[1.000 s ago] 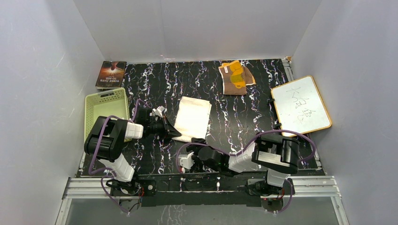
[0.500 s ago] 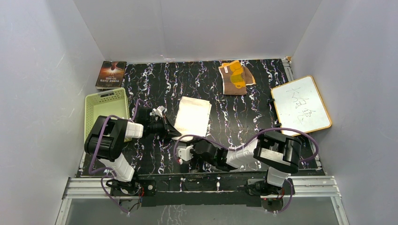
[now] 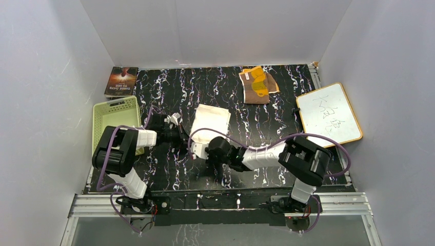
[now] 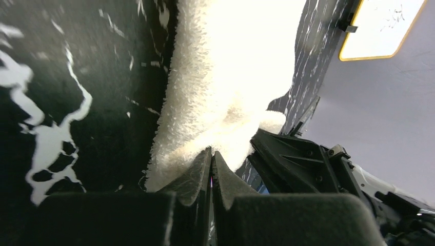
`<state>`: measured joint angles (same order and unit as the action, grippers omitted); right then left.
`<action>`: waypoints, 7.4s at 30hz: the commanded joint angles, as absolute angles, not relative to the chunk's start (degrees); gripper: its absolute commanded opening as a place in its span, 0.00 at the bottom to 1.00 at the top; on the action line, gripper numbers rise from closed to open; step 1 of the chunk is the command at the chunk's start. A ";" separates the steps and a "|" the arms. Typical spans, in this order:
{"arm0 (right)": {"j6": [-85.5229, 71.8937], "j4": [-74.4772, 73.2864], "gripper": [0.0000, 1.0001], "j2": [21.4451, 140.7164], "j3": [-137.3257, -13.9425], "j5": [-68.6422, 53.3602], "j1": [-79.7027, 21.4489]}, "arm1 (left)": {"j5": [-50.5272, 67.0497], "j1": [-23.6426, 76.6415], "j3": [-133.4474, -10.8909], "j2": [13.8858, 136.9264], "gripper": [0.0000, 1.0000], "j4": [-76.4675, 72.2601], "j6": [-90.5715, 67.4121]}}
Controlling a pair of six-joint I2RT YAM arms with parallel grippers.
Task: Roll the towels
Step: Roll the towel at the center of the board.
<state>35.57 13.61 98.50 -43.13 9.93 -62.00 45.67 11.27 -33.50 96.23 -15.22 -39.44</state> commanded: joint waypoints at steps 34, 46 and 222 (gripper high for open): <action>-12.66 4.81 0.00 93.62 -47.47 -49.94 -41.26 | 52.17 0.83 -46.64 77.24 0.11 4.56 -31.64; -22.62 5.61 0.00 104.74 -50.69 -55.72 -39.71 | 52.22 4.13 -42.74 74.29 0.11 1.59 -34.12; -20.51 -17.79 0.00 126.03 -64.32 -44.95 -35.49 | 51.10 22.39 -24.06 72.50 0.00 -19.67 -45.74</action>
